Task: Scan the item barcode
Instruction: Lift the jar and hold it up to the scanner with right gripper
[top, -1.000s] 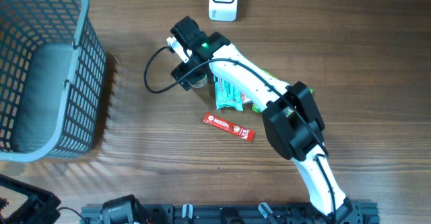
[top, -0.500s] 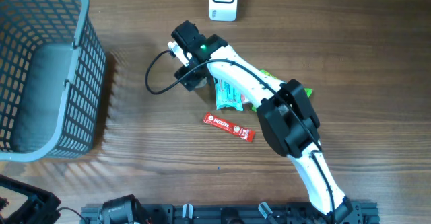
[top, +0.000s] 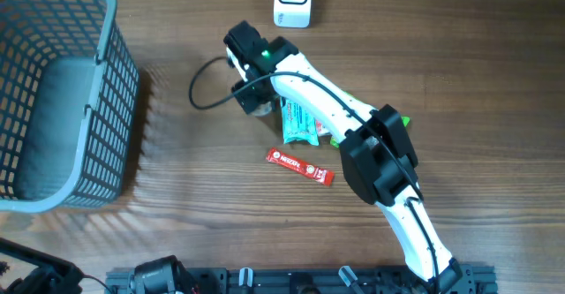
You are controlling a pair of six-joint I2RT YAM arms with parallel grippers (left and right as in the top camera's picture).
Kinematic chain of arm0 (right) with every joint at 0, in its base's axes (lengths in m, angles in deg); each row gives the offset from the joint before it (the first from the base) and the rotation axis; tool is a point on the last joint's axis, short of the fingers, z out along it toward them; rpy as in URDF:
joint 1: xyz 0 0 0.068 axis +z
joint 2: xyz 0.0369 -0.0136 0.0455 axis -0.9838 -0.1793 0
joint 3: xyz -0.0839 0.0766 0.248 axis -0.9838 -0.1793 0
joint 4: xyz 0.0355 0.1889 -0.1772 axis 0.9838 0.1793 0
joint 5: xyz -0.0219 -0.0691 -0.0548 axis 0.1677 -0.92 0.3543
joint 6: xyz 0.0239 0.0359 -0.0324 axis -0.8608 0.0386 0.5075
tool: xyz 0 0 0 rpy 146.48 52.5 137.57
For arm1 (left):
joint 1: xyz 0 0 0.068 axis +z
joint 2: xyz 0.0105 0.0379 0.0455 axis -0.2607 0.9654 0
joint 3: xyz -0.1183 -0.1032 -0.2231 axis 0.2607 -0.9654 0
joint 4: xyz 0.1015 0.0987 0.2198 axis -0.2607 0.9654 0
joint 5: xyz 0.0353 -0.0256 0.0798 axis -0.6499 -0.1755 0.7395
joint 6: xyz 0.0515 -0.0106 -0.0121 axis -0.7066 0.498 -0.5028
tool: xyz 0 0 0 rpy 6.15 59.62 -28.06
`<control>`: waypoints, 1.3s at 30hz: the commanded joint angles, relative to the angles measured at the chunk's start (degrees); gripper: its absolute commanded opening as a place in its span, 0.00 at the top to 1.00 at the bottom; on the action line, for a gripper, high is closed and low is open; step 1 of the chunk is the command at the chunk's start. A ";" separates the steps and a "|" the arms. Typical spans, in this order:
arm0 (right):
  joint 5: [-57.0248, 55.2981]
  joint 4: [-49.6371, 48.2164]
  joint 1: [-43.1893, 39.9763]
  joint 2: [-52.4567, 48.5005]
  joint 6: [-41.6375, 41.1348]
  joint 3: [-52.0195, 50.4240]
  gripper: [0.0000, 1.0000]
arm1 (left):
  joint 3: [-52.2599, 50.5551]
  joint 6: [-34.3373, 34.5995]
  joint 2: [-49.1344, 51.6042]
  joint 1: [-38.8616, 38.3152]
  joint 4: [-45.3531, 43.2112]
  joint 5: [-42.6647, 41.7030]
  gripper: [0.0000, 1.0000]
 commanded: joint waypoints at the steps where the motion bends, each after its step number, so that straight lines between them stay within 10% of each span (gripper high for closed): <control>1: -0.15 3.17 -0.22 6.01 -16.41 6.82 0.44 | -0.15 0.57 -0.44 0.44 -0.20 -4.04 0.00; 17: 1.11 21.62 -0.39 16.35 -54.38 8.02 0.53 | -0.15 17.20 -0.46 -5.95 -1.68 -3.74 0.00; 27: -18.64 4.35 -1.86 16.48 -30.49 7.96 0.53 | -0.15 17.20 -0.44 -6.34 3.06 -3.76 0.00; 39: -27.54 -29.22 -9.81 8.59 -21.33 5.62 0.57 | -0.15 16.98 -0.44 -6.29 12.28 -2.47 0.00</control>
